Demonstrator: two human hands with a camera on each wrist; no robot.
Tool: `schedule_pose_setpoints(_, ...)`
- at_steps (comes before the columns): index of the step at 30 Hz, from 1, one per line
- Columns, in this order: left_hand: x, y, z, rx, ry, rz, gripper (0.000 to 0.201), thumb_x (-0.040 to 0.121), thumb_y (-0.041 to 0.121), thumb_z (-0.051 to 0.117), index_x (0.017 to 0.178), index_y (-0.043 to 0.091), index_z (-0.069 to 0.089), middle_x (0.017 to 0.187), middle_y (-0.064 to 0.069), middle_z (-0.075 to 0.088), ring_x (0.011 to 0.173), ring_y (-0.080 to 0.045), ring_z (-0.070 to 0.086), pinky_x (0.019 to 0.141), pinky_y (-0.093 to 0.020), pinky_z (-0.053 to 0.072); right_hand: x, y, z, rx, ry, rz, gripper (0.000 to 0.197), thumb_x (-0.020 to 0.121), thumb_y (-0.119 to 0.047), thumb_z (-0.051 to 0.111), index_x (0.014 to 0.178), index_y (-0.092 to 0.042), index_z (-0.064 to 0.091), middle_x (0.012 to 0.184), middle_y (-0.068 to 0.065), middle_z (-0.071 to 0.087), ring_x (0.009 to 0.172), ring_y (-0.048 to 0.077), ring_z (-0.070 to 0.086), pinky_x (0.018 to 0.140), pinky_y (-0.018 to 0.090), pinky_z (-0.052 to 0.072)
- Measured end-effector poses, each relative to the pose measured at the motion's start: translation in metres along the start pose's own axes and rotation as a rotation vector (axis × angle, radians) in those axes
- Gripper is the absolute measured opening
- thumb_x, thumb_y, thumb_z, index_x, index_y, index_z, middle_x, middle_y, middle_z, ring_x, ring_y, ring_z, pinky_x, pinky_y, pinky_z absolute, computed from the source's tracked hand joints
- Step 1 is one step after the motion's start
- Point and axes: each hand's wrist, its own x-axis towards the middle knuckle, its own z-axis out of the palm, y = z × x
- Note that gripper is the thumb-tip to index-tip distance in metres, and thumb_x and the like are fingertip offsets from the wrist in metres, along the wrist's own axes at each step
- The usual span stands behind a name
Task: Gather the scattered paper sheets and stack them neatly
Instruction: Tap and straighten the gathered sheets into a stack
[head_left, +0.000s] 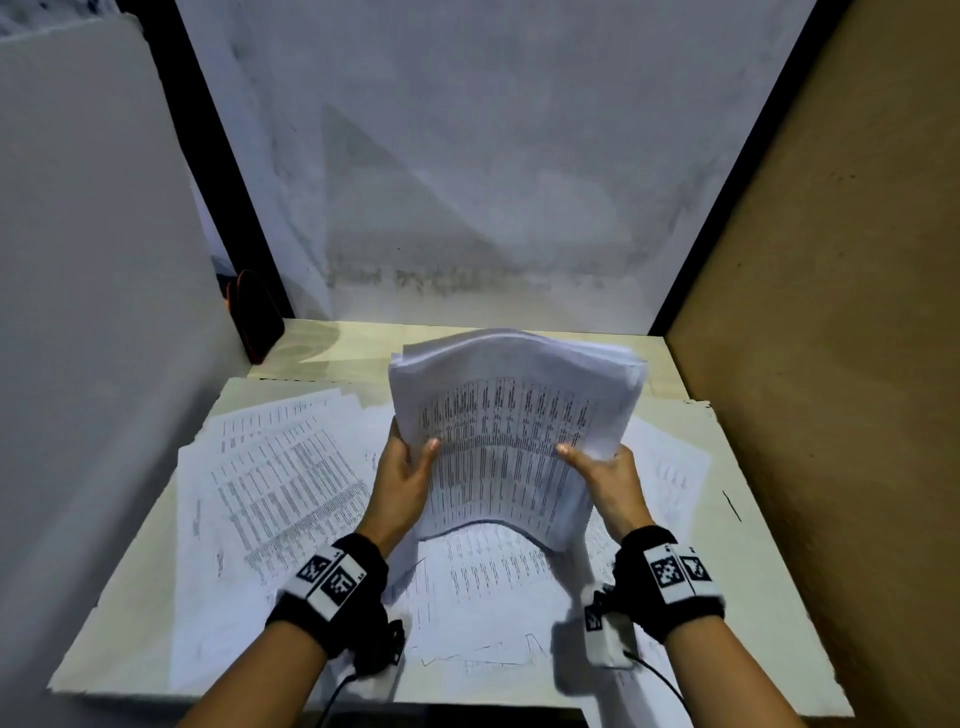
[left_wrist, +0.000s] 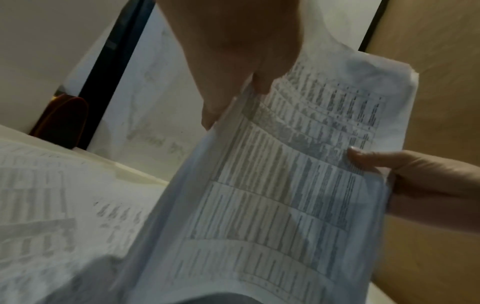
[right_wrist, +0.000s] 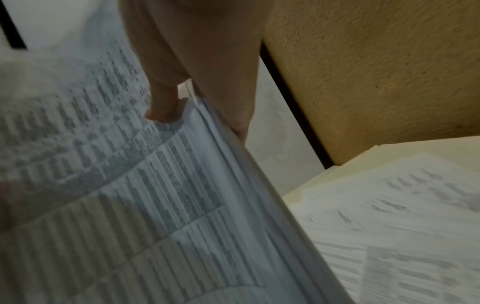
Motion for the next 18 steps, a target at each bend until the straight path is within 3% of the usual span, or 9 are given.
schedule_pose_setpoints(2,-0.001,0.002,-0.001,-0.023,0.017,0.012,0.035,0.094,0.012,0.044,0.12,0.032,0.032,0.112,0.02,0.051,0.095,0.021,0.054,0.08,-0.008,0.047,0.002,-0.002,-0.001,0.066,-0.039,-0.027,0.025,0.068,-0.011,0.076,0.091,-0.013,0.066,0.08,-0.006,0.075,0.084,0.013,0.069,0.076,0.024,0.056)
schedule_pose_setpoints(5,-0.004,0.003,-0.003,-0.027,-0.012,-0.001,0.041,0.09,0.015,0.052,0.114,0.041,0.03,0.113,0.024,0.048,0.097,0.021,0.052,0.085,-0.015,0.043,0.004,-0.002,-0.005,0.087,-0.064,-0.041,0.053,0.047,-0.033,0.087,0.091,-0.01,0.068,0.081,-0.008,0.076,0.082,0.009,0.07,0.068,0.019,0.055)
schedule_pose_setpoints(7,-0.005,0.004,-0.003,-0.005,-0.042,-0.015,0.047,0.088,0.016,0.055,0.117,0.042,0.028,0.114,0.024,0.047,0.104,0.014,0.048,0.091,-0.02,0.043,0.006,-0.003,-0.007,0.1,-0.081,-0.04,0.05,0.049,-0.032,0.084,0.092,-0.012,0.067,0.081,-0.008,0.076,0.082,0.01,0.07,0.067,0.019,0.055)
schedule_pose_setpoints(10,-0.002,0.008,-0.001,0.018,-0.054,-0.027,0.058,0.088,0.015,0.056,0.132,0.025,0.019,0.118,0.02,0.044,0.107,0.011,0.044,0.1,-0.029,0.038,0.01,-0.002,-0.005,0.099,-0.041,-0.043,0.06,0.053,-0.032,0.084,0.104,-0.009,0.061,0.09,-0.002,0.074,0.086,0.015,0.07,0.068,0.022,0.057)
schedule_pose_setpoints(11,0.0,0.009,0.0,0.019,-0.053,-0.034,0.064,0.088,0.015,0.056,0.135,0.023,0.015,0.121,0.018,0.043,0.107,0.01,0.045,0.101,-0.03,0.035,0.012,-0.002,-0.004,0.09,-0.042,-0.038,0.052,0.06,-0.023,0.081,0.105,-0.009,0.06,0.094,0.0,0.072,0.088,0.015,0.069,0.071,0.023,0.058)
schedule_pose_setpoints(14,0.008,0.008,0.003,0.022,-0.055,-0.044,0.072,0.088,0.014,0.055,0.14,0.022,0.005,0.132,0.008,0.035,0.119,-0.01,0.045,0.102,-0.033,0.034,0.015,-0.002,-0.001,0.058,-0.039,-0.002,0.029,0.077,-0.002,0.067,0.104,-0.01,0.06,0.097,0.001,0.068,0.089,0.017,0.066,0.084,0.033,0.055)
schedule_pose_setpoints(16,0.011,0.008,0.004,0.044,-0.064,-0.058,0.066,0.09,0.012,0.052,0.138,0.02,0.008,0.131,0.005,0.038,0.121,-0.014,0.045,0.1,-0.033,0.036,0.015,0.0,-0.001,0.036,-0.024,0.017,0.026,0.08,-0.001,0.063,0.106,-0.004,0.06,0.095,0.003,0.068,0.089,0.02,0.065,0.09,0.041,0.051)
schedule_pose_setpoints(18,0.014,0.006,0.004,0.055,-0.032,-0.062,0.047,0.093,0.01,0.045,0.132,0.019,0.022,0.124,0.002,0.045,0.12,-0.02,0.048,0.093,-0.027,0.043,0.015,-0.002,0.0,0.007,-0.008,0.022,0.025,0.082,-0.001,0.061,0.107,0.0,0.059,0.094,0.005,0.067,0.091,0.025,0.064,0.091,0.042,0.051)
